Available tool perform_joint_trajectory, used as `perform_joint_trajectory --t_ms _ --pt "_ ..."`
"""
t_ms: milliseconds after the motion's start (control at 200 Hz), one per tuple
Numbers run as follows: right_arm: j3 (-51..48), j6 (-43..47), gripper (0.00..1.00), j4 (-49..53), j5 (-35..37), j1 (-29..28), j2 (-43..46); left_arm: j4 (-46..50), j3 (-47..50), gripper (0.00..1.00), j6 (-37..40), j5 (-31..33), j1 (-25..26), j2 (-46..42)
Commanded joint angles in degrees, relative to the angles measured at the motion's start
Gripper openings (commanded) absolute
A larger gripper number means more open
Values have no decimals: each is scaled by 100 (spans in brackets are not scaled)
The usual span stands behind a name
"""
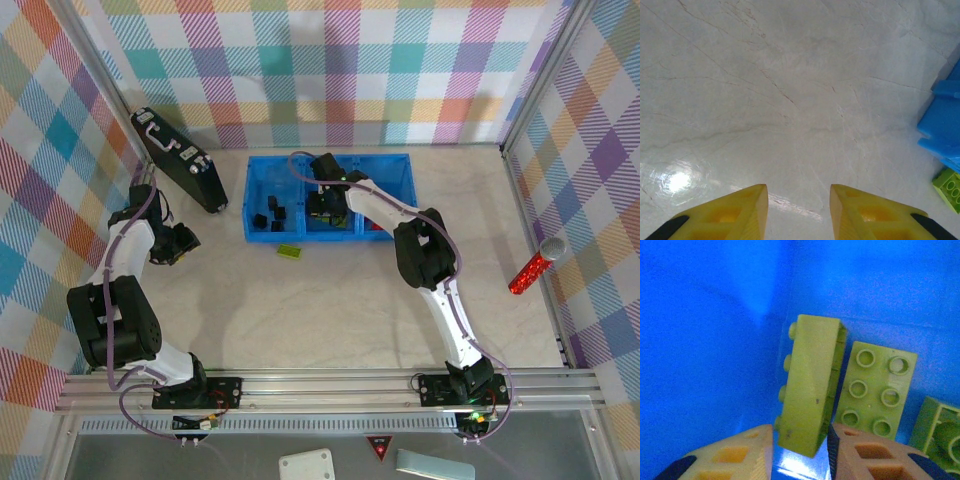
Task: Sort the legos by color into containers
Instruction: Place the lego in the container.
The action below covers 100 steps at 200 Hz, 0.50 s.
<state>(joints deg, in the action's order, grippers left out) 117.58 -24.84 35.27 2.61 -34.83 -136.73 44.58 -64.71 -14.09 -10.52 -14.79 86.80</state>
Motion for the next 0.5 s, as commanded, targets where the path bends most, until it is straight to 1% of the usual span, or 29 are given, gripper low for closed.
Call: perform_joint_trajectory --t_ms 0,200,495 --pt "172 84 38 11 -81 -15 185 -27 -51 37 -14 -99 -94 43" --pt "133 200 38 127 -111 -24 382 -27 -58 37 -10 -99 -92 39" --pt "-480 726 38 148 40 -151 961 -14 -61 37 -5 -108 -94 35"
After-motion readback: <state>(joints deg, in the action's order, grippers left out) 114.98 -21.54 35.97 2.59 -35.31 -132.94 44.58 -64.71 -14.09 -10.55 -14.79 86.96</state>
